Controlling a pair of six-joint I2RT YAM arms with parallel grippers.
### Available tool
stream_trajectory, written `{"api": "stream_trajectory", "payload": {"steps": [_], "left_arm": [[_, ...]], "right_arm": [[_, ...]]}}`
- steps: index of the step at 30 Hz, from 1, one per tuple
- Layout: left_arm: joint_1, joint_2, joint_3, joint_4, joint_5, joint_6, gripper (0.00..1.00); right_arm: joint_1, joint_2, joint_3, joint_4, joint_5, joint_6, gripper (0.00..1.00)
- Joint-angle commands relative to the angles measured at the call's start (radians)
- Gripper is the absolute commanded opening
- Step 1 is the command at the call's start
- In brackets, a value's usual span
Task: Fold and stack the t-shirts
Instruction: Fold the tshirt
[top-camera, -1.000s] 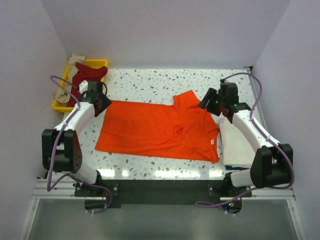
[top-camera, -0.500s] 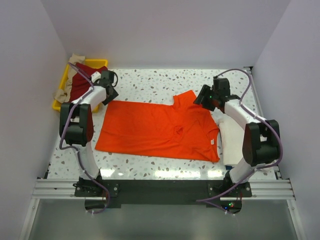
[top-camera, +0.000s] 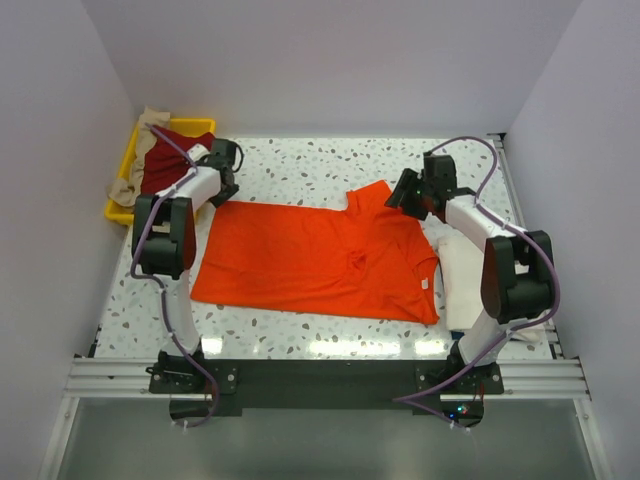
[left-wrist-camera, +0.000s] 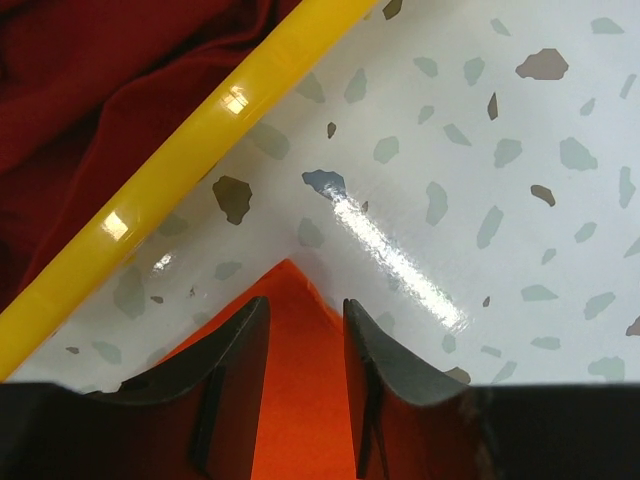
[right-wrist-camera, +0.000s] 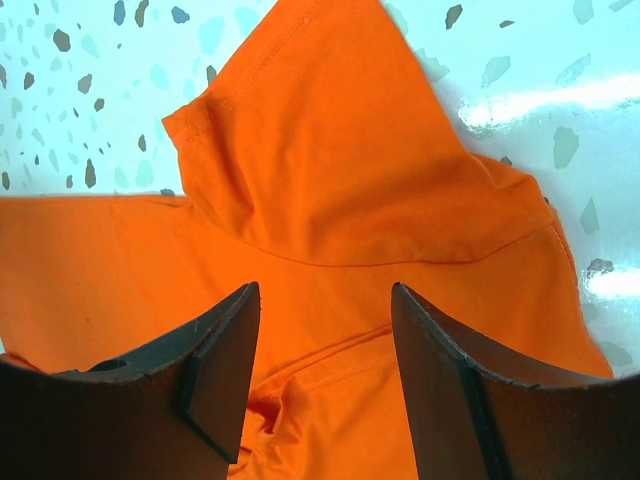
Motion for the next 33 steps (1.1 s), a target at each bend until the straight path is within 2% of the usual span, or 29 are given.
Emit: {"api": "stream_trajectory", "payload": {"steps": [1, 9, 14, 22, 33], "left_arm": [[-0.003, 0.028, 0.051, -0.007, -0.031, -0.033, 0.4], [-0.003, 0.06, 0.052, -0.021, -0.025, -0.042, 0.33], [-0.003, 0.054, 0.043, -0.023, -0.021, -0.039, 0.16], [-0.003, -0.009, -0.009, 0.011, 0.007, -0.012, 0.02], [-0.004, -0.06, -0.055, 0.042, 0.041, 0.017, 0.0]], "right_arm": [[0.004, -0.002, 0.045, 0.034, -0.008, -0.018, 0.58], [0.003, 0.01, 0.05, 0.032, -0.008, -0.025, 0.58], [0.001, 0.046, 0.085, 0.023, -0.005, -0.036, 0.58], [-0.005, 0.199, 0.232, -0.003, 0.037, -0.077, 0.59], [-0.01, 0.438, 0.534, -0.073, 0.122, -0.122, 0.55]]}}
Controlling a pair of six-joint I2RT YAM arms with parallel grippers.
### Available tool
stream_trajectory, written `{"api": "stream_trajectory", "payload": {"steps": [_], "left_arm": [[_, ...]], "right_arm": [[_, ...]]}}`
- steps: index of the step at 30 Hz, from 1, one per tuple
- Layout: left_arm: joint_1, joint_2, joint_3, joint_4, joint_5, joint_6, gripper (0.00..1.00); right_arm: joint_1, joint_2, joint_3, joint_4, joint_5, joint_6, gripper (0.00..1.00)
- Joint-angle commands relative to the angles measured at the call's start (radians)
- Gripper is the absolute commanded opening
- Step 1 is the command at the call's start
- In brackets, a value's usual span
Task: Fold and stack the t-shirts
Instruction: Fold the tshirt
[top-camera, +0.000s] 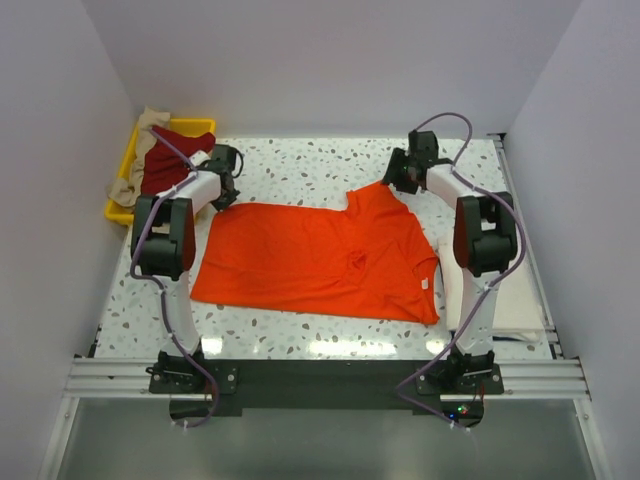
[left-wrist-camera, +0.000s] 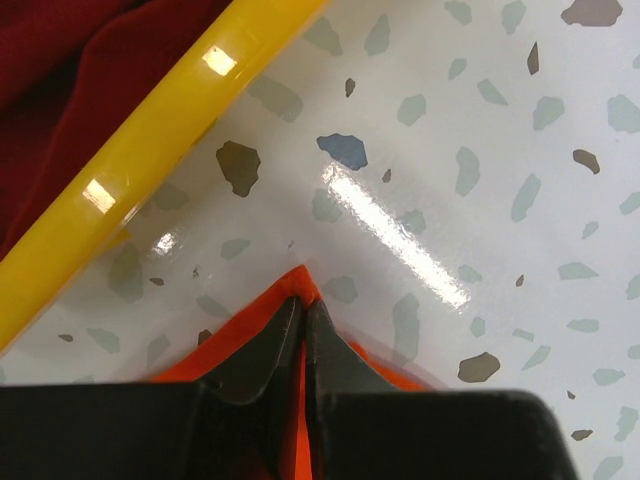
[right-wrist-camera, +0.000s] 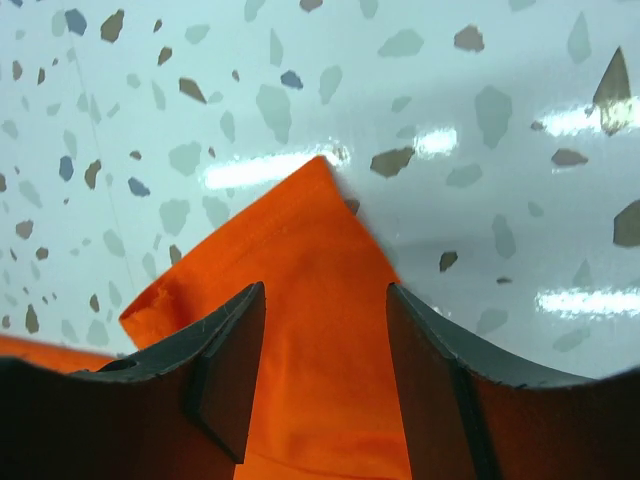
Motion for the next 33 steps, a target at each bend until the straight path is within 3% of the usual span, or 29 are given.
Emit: {"api": "stream_trajectory", "payload": {"steps": [1, 9, 19, 22, 29, 33], "left_arm": [[-0.003, -0.065, -0.012, 0.031, 0.006, 0.022, 0.0], [-0.004, -0.06, -0.017, 0.04, 0.016, 0.031, 0.0], [-0.001, -0.069, -0.031, 0.051, 0.019, 0.035, 0.0], [-0.001, -0.072, -0.034, 0.053, 0.021, 0.035, 0.0], [0.0, -0.078, -0.035, 0.059, 0.029, 0.037, 0.0], [0.0, -0.083, -0.032, 0.06, 0.029, 0.039, 0.0]], "right_arm": [[-0.002, 0.048, 0.104, -0.028, 0.078, -0.033, 0.54], [0.042, 0.165, 0.277, -0.119, 0.197, -0.056, 0.48], [0.093, 0.242, 0.351, -0.182, 0.282, -0.049, 0.45], [0.097, 0.247, 0.355, -0.182, 0.284, -0.048, 0.39], [0.097, 0.21, 0.361, -0.195, 0.3, -0.045, 0.12], [0.096, 0.162, 0.36, -0.191, 0.3, -0.048, 0.01]]}}
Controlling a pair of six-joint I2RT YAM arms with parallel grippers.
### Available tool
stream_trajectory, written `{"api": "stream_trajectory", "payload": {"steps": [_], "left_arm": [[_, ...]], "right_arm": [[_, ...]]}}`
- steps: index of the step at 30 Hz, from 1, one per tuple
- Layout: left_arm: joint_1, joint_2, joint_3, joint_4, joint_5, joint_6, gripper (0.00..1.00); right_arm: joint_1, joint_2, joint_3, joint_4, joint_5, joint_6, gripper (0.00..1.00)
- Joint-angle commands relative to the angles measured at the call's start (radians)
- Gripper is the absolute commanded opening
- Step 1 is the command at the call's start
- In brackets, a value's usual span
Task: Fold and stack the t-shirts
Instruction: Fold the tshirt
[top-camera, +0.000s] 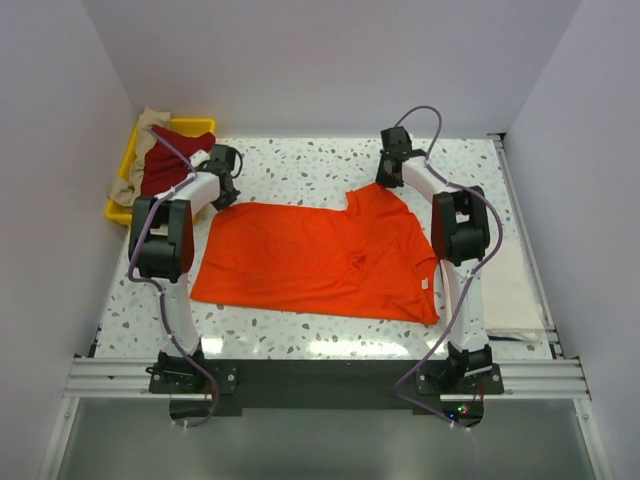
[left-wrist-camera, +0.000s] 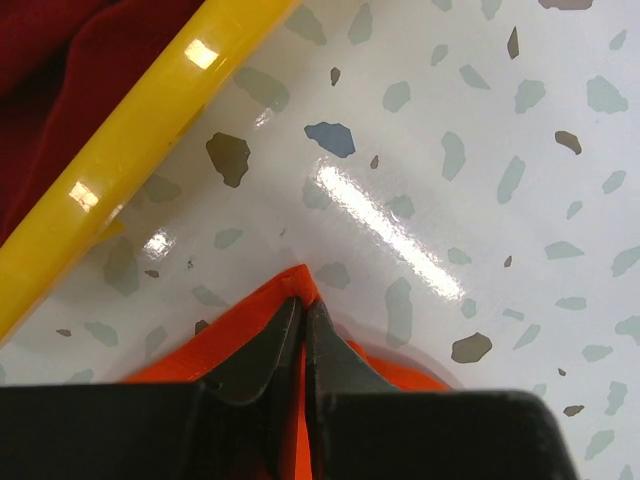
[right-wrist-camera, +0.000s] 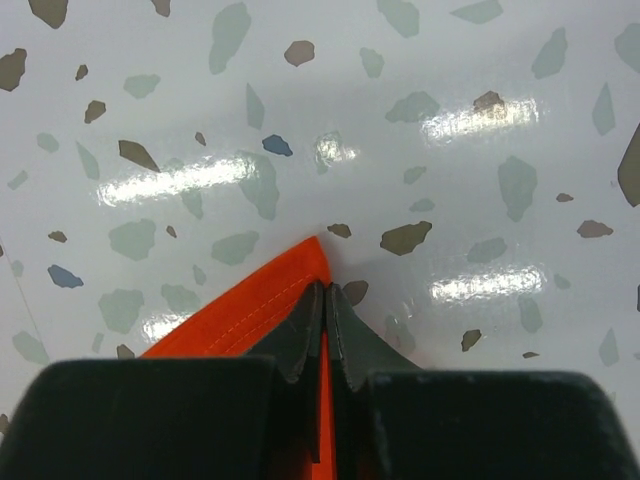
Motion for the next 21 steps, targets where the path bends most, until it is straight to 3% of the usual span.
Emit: {"api": "stream_trajectory", "payload": {"steps": [1, 16, 21], "left_arm": [[0.002, -0.056, 0.001, 0.037, -0.001, 0.014, 0.0], [0.043, -0.066, 0.013, 0.06, 0.053, 0.034, 0.0], [0.053, -0.072, 0.019, 0.072, 0.076, 0.039, 0.06]], "right_arm": [[-0.004, -0.085, 0.033, -0.006, 0.03, -0.004, 0.0], [-0.05, -0.315, -0.122, 0.047, -0.003, 0.003, 0.0], [-0.051, -0.393, -0.189, 0.069, -0.003, 0.002, 0.0]]}}
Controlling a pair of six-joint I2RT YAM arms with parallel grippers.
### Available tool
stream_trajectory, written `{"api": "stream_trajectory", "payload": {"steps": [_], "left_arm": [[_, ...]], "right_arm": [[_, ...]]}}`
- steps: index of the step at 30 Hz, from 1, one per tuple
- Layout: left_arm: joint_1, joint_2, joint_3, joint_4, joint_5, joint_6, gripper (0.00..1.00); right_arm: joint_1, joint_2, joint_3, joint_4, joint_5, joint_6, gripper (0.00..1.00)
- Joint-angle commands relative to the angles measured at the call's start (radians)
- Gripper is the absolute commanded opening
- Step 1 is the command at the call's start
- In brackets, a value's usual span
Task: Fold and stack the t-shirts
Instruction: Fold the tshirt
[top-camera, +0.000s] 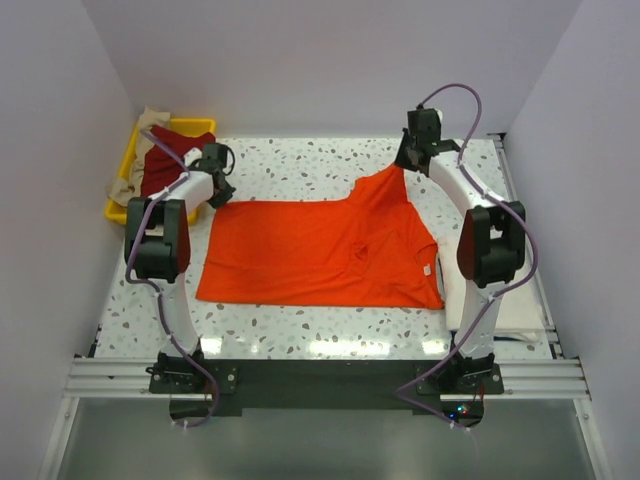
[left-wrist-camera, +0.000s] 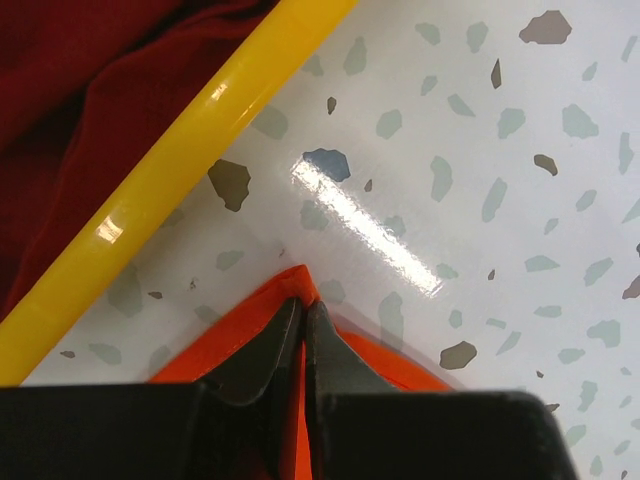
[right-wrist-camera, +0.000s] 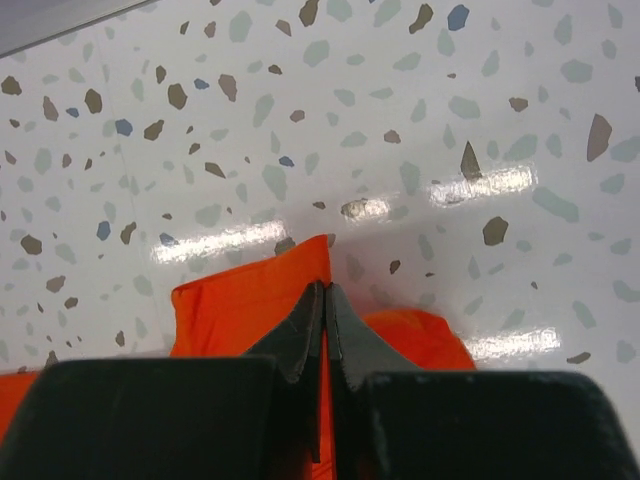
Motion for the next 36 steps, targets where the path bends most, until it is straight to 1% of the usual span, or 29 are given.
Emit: {"api": "stream_trajectory", "payload": {"steps": [1, 7, 16, 23, 27, 31, 36], "left_arm": [[0.016, -0.066, 0.018, 0.052, 0.021, 0.028, 0.07], [0.026, -0.092, 0.01, 0.082, 0.047, 0.043, 0.07], [0.045, -0.11, -0.019, 0.099, 0.079, 0.054, 0.05], [0.054, -0.161, -0.097, 0.128, 0.098, 0.052, 0.03], [0.057, -0.218, -0.148, 0.144, 0.101, 0.046, 0.0], [0.059, -0.271, -0.203, 0.165, 0.098, 0.038, 0.0], [0.062, -0.334, -0.265, 0.173, 0.095, 0.029, 0.0]], "right_arm": [[-0.006, -0.081, -0.048, 0.042, -0.005, 0.001, 0.0], [-0.008, -0.163, -0.146, 0.068, -0.011, 0.007, 0.0], [-0.009, -0.256, -0.24, 0.079, -0.014, 0.017, 0.0], [-0.009, -0.362, -0.358, 0.085, -0.02, 0.03, 0.0], [-0.009, -0.433, -0.439, 0.09, -0.032, 0.043, 0.0], [-0.008, -0.508, -0.561, 0.106, -0.048, 0.072, 0.0], [-0.008, -0.583, -0.663, 0.119, -0.071, 0.095, 0.0]]}}
